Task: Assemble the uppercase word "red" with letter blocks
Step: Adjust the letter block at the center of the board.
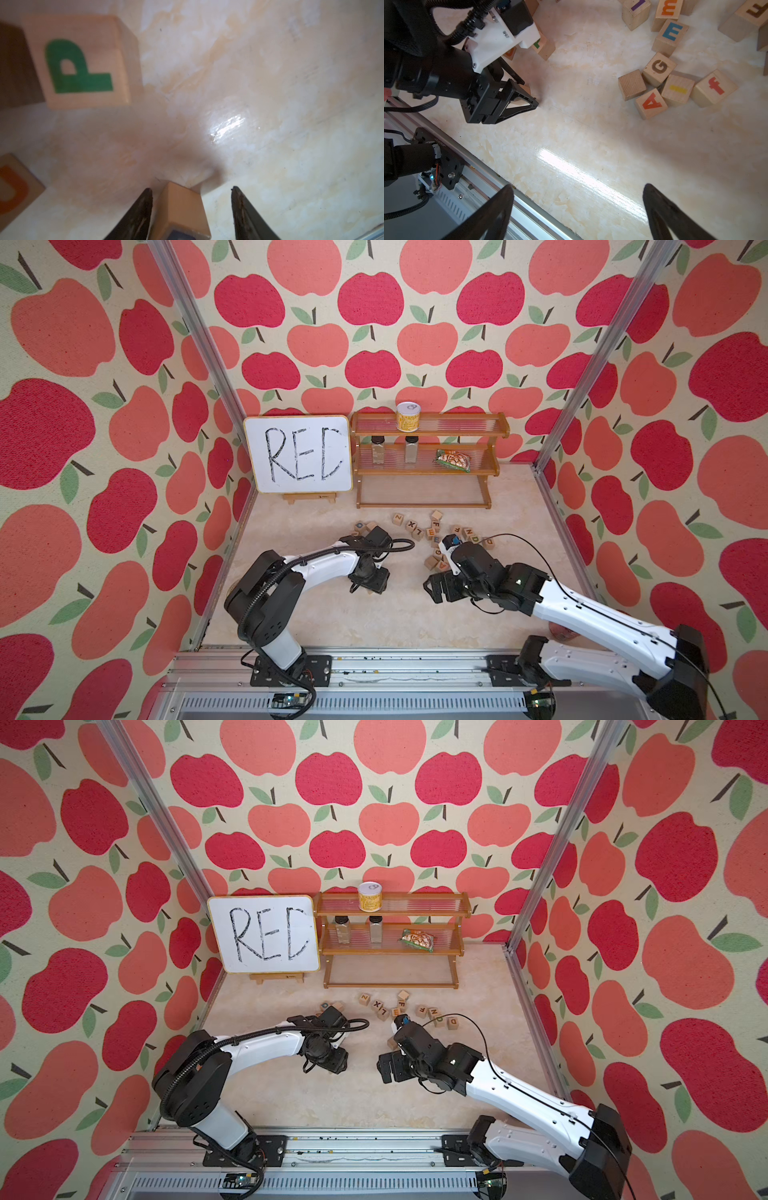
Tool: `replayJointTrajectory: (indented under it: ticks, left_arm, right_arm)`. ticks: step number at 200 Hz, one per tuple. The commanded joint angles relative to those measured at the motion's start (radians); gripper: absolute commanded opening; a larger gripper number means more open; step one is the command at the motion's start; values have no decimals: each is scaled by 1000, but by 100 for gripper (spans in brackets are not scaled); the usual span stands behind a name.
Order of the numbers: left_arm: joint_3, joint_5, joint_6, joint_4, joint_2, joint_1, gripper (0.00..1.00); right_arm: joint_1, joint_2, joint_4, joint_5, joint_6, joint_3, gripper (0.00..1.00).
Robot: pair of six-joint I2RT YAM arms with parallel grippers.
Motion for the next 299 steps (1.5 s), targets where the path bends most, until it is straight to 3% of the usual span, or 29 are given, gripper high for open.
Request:
replayJointTrajectory:
  ticks: [1, 21, 61, 118, 151, 252, 299]
  left_arm:
    - [-19, -25, 10, 15, 2, 3, 52]
    - [-34, -26, 5, 17, -7, 3, 47]
    - [-46, -24, 3, 11, -26, 1, 46]
    - [-33, -64, -16, -17, -19, -7, 24]
    - [-25, -79, -80, -32, -21, -16, 24]
    - [130, -132, -429, -191, 53, -67, 23]
    - [198, -161, -522, -269, 81, -76, 23]
  right_arm:
    - [-8, -15, -29, -10, -17, -15, 99]
    - [-8, -14, -24, -10, -13, -17, 99]
    - [-9, -8, -6, -13, -2, -25, 99]
    - [-8, 13, 5, -16, -8, -17, 99]
    - [-9, 30, 10, -21, -17, -4, 99]
    - [-8, 71, 57, -52, -26, -4, 99]
    - [-7, 74, 81, -66, -19, -16, 99]
